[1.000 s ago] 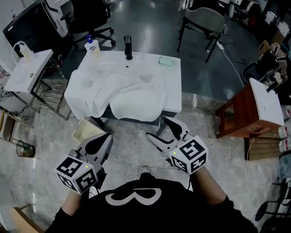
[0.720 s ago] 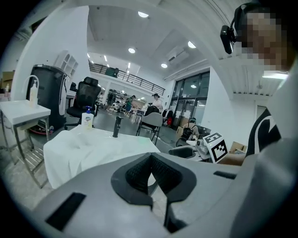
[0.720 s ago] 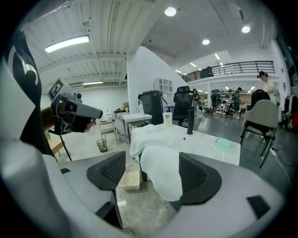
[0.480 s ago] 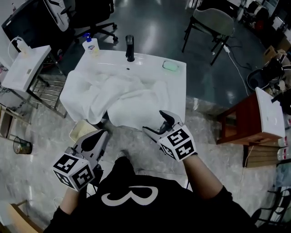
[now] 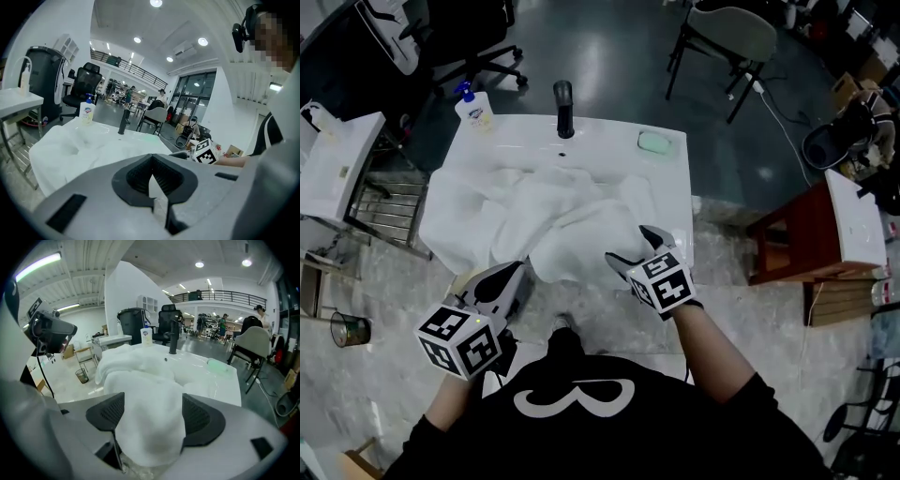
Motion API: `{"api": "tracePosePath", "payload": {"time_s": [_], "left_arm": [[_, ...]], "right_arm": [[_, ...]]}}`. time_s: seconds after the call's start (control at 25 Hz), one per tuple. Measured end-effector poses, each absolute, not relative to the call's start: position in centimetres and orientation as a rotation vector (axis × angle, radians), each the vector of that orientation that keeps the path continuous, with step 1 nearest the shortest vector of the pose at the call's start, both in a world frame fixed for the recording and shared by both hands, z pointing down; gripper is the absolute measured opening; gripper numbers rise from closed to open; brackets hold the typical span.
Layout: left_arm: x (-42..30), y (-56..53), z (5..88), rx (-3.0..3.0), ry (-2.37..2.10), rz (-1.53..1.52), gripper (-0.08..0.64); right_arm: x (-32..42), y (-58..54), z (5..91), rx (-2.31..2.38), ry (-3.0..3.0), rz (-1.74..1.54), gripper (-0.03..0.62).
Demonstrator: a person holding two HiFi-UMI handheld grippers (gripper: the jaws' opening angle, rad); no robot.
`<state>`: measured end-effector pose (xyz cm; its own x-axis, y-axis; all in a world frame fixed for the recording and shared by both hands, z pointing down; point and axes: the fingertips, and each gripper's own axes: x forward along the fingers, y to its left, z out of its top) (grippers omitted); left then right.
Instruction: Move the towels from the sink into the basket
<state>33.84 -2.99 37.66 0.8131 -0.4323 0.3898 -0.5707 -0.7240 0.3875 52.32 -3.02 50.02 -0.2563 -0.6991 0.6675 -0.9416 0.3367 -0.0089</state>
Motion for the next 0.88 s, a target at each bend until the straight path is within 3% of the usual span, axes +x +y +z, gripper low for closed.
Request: {"api": "tracePosePath", "payload": {"time_s": [0.6,0.88], "left_arm": [[33.2,-7.3,40.1,2.456,-0.704,0.379,0.006],[32.7,-6.8,40.4,2.457,-0.728,0.396,0.006]], "right_arm": [[53.9,-4.8,54.1,1.480,-1.913,0.806,0.357],[53.1,-4.6,53.9,1.477,-1.930,0.788,0.238]]}}
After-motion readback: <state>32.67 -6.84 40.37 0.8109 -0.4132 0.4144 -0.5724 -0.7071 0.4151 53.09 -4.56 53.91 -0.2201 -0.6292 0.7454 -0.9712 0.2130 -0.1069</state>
